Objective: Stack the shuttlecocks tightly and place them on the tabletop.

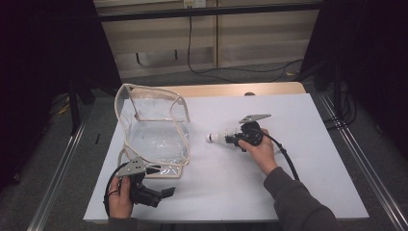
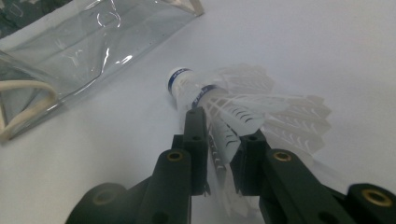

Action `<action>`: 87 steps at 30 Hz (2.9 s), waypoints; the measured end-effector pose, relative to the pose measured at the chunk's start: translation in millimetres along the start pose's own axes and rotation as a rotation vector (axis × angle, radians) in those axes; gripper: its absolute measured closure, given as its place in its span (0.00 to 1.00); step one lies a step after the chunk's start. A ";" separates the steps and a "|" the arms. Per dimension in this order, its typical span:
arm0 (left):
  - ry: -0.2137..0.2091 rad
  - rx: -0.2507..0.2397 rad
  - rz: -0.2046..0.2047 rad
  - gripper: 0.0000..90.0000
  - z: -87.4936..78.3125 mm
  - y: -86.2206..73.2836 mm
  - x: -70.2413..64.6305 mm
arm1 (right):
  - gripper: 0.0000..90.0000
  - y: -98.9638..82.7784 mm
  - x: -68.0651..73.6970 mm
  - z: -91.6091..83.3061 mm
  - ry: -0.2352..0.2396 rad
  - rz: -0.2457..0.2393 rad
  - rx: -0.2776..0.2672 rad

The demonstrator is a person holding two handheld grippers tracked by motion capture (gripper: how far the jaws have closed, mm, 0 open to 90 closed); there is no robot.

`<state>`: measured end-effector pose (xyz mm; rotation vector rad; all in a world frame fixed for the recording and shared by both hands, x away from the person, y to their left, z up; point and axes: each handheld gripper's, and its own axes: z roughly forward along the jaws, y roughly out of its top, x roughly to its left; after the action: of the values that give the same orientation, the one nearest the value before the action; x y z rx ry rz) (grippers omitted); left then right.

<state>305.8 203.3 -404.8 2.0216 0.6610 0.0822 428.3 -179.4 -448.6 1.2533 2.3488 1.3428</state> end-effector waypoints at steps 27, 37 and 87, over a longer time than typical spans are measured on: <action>0.001 -0.003 0.000 0.03 0.1 -0.1 0.2 | 0.49 1.9 2.7 -19.2 -0.081 -0.004 0.000; 0.001 -0.002 -0.002 0.03 0.2 0.1 0.1 | 0.37 0.1 2.3 -26.5 -0.092 0.016 0.002; 0.001 -0.001 0.006 0.03 1.4 2.4 -0.7 | 0.20 5.9 9.7 -79.9 -0.079 -0.047 0.007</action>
<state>306.7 200.9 -403.4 2.0232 0.6548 0.0867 385.5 -221.9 -395.0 1.2219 2.3164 1.2491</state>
